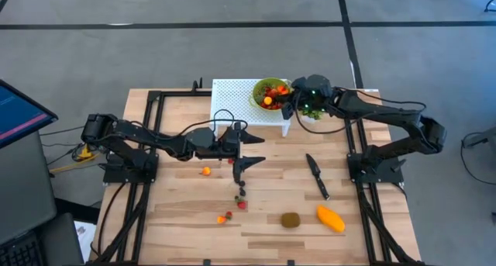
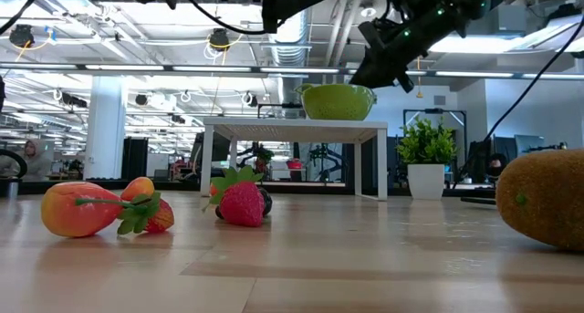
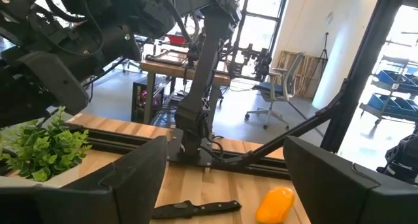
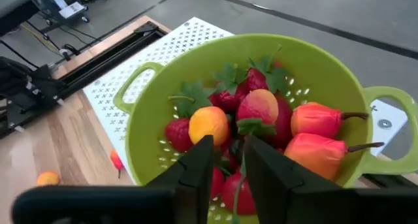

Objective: Pick & Place Fruit
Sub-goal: Put the black cherry into the green strainer bowl

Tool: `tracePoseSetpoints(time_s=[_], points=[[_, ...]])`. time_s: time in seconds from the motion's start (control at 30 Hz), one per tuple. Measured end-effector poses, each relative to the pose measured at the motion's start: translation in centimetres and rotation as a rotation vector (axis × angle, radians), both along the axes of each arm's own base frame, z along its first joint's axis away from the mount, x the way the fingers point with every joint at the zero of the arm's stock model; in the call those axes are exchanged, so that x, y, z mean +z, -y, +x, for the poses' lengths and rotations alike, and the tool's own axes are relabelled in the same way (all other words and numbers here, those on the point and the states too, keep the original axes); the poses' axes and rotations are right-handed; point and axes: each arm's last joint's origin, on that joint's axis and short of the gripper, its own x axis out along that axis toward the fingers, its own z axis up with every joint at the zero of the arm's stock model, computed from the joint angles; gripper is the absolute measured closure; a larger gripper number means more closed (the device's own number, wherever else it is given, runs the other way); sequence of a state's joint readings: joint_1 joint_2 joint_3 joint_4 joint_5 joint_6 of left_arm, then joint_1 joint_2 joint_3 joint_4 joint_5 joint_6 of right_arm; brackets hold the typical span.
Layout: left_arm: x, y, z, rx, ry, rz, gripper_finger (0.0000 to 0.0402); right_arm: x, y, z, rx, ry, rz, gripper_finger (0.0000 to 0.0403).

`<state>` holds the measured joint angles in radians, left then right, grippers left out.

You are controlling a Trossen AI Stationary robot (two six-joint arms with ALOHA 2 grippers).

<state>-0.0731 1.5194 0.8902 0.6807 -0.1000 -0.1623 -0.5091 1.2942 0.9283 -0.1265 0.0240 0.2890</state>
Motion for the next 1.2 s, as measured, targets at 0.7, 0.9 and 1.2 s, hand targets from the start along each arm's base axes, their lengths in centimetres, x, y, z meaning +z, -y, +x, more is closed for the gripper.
tracePoseSetpoints(time_s=[0.7,0.9,1.2], points=[[-0.2,0.2,0.0,-0.014,-0.023,0.076,0.0101,10.0,-9.8,2.0,0.335,0.145,-0.102,0.0346],[-1.8,1.8,-0.4,-0.088,-0.202,0.182,0.0101,8.6,-14.5,1.6,0.306,-0.011,-0.099,0.0371],[-4.9,4.5,-2.0,-0.085,-0.546,0.229,0.0101,6.3,-20.4,1.8,0.330,-0.107,-0.063,0.0401]])
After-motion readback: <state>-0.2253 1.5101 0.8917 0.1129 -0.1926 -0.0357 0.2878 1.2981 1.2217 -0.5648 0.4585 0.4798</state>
